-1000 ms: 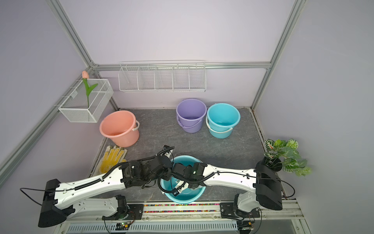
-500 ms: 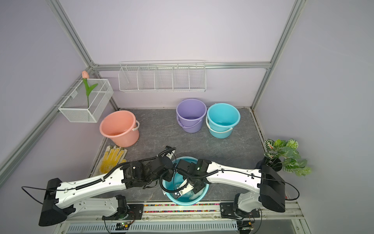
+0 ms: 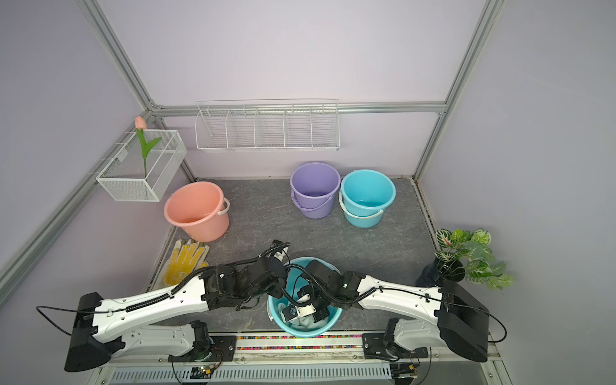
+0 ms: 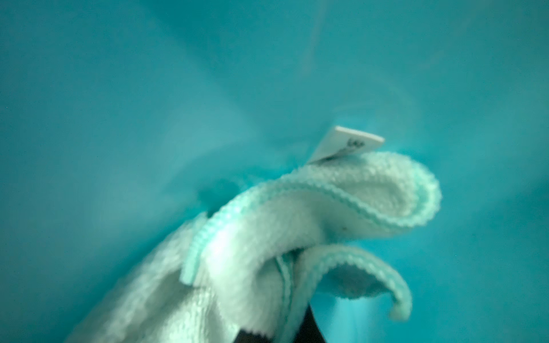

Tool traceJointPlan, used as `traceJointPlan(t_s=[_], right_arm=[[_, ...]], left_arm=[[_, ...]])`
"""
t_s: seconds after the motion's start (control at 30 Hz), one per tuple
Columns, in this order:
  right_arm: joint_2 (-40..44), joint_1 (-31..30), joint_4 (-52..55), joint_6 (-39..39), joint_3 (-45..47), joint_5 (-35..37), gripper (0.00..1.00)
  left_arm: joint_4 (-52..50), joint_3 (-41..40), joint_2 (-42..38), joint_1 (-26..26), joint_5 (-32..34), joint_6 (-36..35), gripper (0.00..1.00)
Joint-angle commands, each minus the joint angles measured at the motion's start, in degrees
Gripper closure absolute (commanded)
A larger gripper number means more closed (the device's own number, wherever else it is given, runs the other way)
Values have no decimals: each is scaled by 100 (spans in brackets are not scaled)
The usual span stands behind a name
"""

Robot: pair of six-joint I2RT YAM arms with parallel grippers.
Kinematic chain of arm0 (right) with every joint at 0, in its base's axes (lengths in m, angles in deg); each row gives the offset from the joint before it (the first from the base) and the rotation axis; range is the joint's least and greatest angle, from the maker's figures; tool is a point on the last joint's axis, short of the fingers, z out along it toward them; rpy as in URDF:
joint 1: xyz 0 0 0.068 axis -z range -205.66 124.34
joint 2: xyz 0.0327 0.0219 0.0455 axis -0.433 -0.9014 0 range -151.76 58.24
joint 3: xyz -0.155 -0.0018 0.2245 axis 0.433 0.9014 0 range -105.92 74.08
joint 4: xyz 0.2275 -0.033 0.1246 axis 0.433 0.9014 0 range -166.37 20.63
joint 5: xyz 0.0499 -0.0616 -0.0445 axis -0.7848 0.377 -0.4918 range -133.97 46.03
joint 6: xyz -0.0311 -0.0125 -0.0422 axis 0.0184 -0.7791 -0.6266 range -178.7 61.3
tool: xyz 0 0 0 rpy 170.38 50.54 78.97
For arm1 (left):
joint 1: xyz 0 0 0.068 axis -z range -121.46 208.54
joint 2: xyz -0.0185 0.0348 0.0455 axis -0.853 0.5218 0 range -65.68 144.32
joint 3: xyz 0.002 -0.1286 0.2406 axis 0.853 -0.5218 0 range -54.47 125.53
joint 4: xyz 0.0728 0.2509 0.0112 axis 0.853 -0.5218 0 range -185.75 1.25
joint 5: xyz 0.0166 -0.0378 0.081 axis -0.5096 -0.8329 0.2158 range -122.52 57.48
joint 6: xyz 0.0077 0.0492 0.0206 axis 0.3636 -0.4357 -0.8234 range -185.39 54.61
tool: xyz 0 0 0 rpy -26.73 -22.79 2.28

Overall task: Wipe the inside of the bucket with a cloth
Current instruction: Wipe the dirt from the inside of the bucket.

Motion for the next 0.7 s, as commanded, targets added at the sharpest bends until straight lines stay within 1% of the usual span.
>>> traceJointPlan(t_s=[0.0,0.1,0.27,0.43,0.57,0.67], right_arm=[[-50,20,-1441,381,172,217,93],[-127,25,-2002,439,258,951,93],[-164,-63,-2818,330,442,1957,93],[-333,-340,-3137,-308,490,3257,93],[-482,-487,-2910,-926,401,4085,93],[-538,-568,-2172,-1378,171,4483,93]], left_arm=[[-110,-67,122,-35,394,-17,100],[-84,-78,126,-25,377,-7,100],[-49,-104,125,-20,376,-10,100],[-33,-131,100,-27,394,-1,100],[-33,-148,105,-27,393,6,100],[-47,-165,96,-26,394,-1,100]])
